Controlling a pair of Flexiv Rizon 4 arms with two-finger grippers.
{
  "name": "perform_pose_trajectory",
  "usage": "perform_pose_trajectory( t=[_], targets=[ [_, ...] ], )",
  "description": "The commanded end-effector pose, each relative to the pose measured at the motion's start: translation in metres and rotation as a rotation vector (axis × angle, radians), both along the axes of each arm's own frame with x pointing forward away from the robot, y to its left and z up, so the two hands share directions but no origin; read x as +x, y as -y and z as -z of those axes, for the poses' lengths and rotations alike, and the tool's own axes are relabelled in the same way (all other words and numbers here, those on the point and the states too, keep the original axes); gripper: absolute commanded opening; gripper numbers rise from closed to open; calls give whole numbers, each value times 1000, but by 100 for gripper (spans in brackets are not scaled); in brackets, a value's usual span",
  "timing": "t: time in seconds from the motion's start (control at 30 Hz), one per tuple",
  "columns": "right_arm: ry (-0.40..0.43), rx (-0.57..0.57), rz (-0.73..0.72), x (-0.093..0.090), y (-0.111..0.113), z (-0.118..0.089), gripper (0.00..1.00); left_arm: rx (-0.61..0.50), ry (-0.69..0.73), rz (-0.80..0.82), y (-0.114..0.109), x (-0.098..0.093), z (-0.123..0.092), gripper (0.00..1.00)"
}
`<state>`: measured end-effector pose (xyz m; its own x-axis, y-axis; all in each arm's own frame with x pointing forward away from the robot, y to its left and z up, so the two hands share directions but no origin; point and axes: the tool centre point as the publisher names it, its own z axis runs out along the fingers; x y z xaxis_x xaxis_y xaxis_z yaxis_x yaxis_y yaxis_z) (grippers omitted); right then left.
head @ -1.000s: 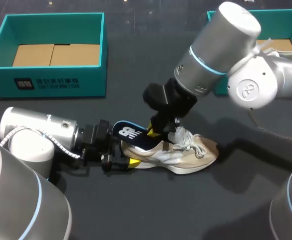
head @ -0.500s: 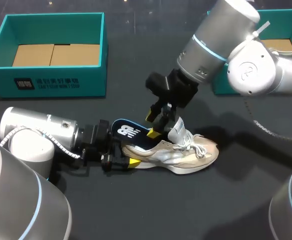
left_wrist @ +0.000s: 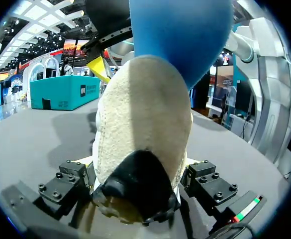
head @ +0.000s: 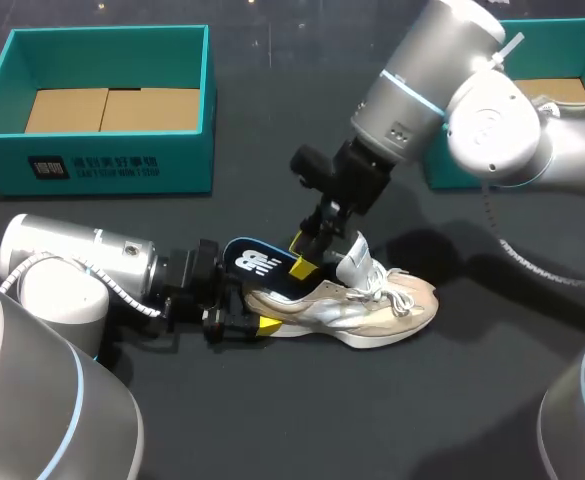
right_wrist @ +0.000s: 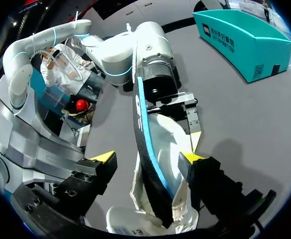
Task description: Take the shoe out of the shoebox, open the shoe tongue, remove and reinsert the insole, then place the shoe into the shoebox
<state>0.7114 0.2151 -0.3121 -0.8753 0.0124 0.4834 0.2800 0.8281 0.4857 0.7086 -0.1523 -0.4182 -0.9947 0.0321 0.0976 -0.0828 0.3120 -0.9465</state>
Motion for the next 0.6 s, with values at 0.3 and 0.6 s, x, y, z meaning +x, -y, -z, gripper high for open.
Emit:
perform_pose_trajectory(
  t=[0.3,0.6],
  targets=[
    [-67,14,-13,-5,-15,9,60,0,0,0,1,1,6,0],
    [-80,27,-13,-12,-21,13,42,0,0,0,1,1,6,0]
  ],
)
